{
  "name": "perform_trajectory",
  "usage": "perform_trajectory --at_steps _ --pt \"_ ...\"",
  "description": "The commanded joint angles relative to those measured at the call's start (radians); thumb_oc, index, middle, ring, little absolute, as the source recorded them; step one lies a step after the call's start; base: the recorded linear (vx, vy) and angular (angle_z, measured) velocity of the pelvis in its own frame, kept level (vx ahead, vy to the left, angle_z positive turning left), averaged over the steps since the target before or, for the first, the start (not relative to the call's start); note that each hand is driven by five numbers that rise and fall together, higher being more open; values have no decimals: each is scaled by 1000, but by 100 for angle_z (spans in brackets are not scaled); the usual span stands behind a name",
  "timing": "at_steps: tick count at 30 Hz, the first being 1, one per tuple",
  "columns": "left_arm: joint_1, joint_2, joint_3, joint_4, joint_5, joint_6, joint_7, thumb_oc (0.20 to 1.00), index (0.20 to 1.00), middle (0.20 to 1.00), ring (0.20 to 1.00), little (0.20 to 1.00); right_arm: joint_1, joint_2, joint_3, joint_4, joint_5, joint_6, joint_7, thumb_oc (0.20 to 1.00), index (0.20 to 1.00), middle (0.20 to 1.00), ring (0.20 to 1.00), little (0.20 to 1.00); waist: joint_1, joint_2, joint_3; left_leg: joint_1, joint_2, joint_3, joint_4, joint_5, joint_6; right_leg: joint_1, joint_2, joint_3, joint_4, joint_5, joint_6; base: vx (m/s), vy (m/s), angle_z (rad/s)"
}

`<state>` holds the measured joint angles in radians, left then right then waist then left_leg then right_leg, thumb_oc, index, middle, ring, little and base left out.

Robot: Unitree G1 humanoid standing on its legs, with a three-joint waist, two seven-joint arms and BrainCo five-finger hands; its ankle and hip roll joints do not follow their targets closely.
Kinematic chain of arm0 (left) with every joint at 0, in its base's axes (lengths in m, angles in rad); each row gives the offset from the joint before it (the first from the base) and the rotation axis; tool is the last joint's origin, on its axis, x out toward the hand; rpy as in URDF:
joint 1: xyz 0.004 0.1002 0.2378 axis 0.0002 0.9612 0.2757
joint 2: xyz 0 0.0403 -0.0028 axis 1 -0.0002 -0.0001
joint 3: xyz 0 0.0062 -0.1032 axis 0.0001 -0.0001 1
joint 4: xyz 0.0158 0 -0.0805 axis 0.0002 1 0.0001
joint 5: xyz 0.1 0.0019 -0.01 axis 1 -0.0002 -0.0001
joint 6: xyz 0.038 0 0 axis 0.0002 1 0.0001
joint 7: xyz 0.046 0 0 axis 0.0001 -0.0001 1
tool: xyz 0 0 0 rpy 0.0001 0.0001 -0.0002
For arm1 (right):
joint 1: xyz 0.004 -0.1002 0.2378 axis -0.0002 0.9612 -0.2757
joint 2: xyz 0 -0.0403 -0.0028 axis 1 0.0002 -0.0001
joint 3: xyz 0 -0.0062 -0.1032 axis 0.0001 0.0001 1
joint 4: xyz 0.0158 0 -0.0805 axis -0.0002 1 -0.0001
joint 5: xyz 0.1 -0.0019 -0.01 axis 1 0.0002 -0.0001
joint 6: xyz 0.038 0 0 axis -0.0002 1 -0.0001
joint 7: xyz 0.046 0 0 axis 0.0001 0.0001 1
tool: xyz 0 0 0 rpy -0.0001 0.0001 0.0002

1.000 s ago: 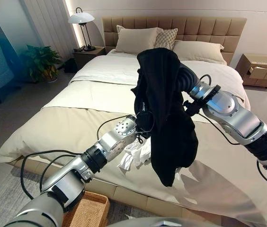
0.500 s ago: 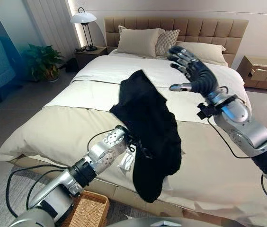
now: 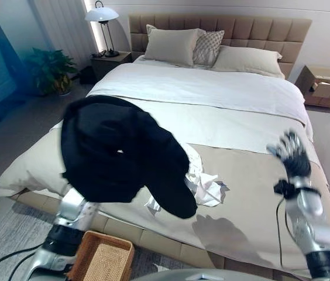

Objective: Pick up clothes into the bucket

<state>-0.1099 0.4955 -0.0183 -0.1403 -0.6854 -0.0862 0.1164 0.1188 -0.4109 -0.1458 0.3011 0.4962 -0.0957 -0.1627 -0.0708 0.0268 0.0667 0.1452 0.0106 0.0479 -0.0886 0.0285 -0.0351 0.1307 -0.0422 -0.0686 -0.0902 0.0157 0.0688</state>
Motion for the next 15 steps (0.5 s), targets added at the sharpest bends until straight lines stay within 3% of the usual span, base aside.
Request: perform_trajectory --at_steps 1,2,5,10,15 --pt "24 63 117 -74 60 -111 -2 200 200 200 200 200 -2 33 3 88 -100 -24 2 1000 1000 1000 1000 1000 20 -35 -22 -19 -34 -55 53 -66 15 -19 -80 -61 88 -27 56 -38 8 10" --pt "91 58 185 -86 60 -122 -1 200 200 200 200 200 26 49 13 195 -160 -9 10 1000 1000 1000 1000 1000 30 -33 -8 -27 -36 -64 57 -64 13 -24 -80 -69 92 -27 54 -54 15 11" --pt "159 60 255 -65 81 -135 2 200 200 200 200 200 24 39 91 472 -304 30 40 1000 1000 1000 1000 1000 48 -34 23 -40 -39 -79 63 -57 10 -32 -82 -82 100 -27 50 -69 7 17" --pt "237 57 311 -18 93 -136 14 200 200 200 200 200 10 0 105 624 -383 48 51 1000 1000 1000 1000 1000 70 -39 80 -89 -45 -107 76 -38 5 -67 -86 -111 115 -21 48 -119 5 21" --pt "250 24 327 77 91 -142 43 200 200 200 200 200 -32 -15 105 637 -369 35 40 1000 1000 1000 1000 1000 79 -44 167 -196 -58 -133 127 -22 8 -172 -92 -128 171 -15 43 -202 14 23"
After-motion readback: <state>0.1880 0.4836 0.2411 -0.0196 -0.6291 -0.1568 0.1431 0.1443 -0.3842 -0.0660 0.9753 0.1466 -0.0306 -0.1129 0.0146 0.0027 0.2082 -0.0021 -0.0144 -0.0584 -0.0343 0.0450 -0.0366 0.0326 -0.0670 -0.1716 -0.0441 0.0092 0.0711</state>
